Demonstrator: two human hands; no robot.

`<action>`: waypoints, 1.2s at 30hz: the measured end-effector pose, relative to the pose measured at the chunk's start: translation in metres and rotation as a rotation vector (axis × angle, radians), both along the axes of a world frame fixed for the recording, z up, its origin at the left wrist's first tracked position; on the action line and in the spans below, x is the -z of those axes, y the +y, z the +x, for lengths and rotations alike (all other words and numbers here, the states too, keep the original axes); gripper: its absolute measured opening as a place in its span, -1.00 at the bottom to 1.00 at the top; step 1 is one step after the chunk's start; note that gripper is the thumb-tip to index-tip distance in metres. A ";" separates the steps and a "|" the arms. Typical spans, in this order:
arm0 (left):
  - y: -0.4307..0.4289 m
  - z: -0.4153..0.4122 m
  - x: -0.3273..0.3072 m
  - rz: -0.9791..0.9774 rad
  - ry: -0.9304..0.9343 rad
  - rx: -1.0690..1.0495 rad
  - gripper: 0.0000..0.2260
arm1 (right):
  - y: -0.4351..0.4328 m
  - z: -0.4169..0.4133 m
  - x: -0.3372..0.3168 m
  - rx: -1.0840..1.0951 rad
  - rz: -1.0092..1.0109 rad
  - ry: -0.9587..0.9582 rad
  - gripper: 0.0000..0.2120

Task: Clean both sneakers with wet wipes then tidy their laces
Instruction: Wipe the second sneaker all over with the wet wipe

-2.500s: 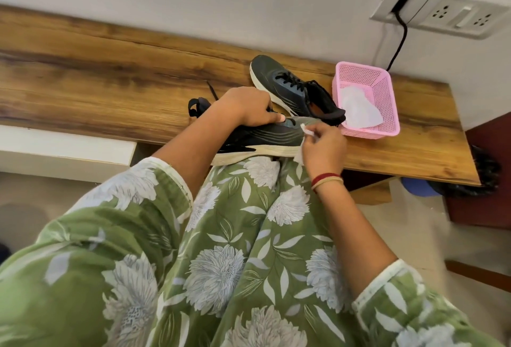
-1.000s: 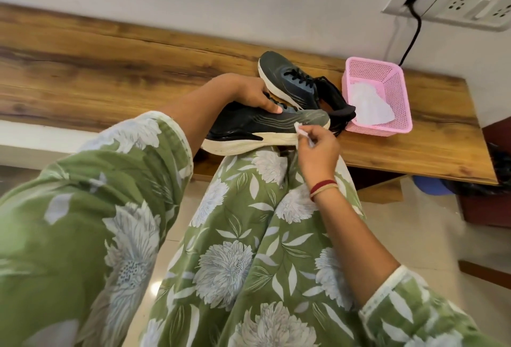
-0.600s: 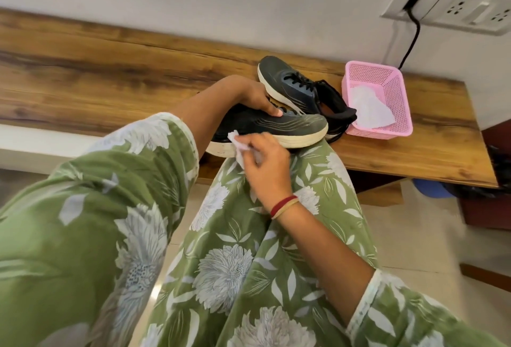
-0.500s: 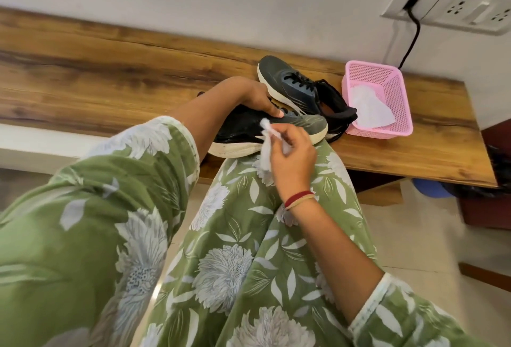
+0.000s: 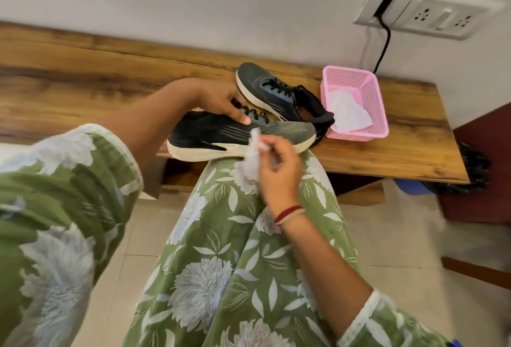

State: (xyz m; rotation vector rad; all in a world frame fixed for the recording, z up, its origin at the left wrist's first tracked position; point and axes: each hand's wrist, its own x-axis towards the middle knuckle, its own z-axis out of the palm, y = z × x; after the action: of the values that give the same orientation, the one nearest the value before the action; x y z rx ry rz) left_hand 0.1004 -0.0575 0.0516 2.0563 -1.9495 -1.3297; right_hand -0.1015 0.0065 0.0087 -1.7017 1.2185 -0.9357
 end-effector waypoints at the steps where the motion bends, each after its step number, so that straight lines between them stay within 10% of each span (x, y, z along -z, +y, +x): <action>1: 0.000 0.000 -0.002 -0.019 -0.013 0.024 -0.69 | -0.015 -0.011 -0.003 0.095 0.022 -0.019 -0.84; 15: 0.028 -0.061 0.015 -0.368 -0.567 0.044 -0.38 | -0.065 -0.052 -0.006 -0.103 -0.120 0.601 -0.75; 19: 0.050 -0.072 0.021 -0.517 -0.600 -0.059 -0.40 | -0.049 -0.039 -0.007 -0.267 -0.157 0.616 -0.76; 25: 0.066 -0.076 0.027 -0.609 -0.589 -0.145 -0.40 | -0.079 -0.050 -0.031 0.038 -0.236 0.487 -0.82; 31: 0.061 -0.072 0.024 -0.583 -0.559 -0.158 -0.40 | -0.079 -0.056 -0.032 0.096 0.811 -0.308 -0.84; 36: 0.061 -0.077 0.024 -0.563 -0.581 -0.152 -0.40 | -0.074 -0.074 -0.037 0.009 0.846 -0.293 -0.74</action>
State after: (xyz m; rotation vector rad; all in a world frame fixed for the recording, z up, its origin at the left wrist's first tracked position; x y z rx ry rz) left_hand 0.0237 0.0037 0.0275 2.3475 -1.9609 -0.1015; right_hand -0.1752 -0.0671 0.0461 -0.8559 1.1810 -0.5193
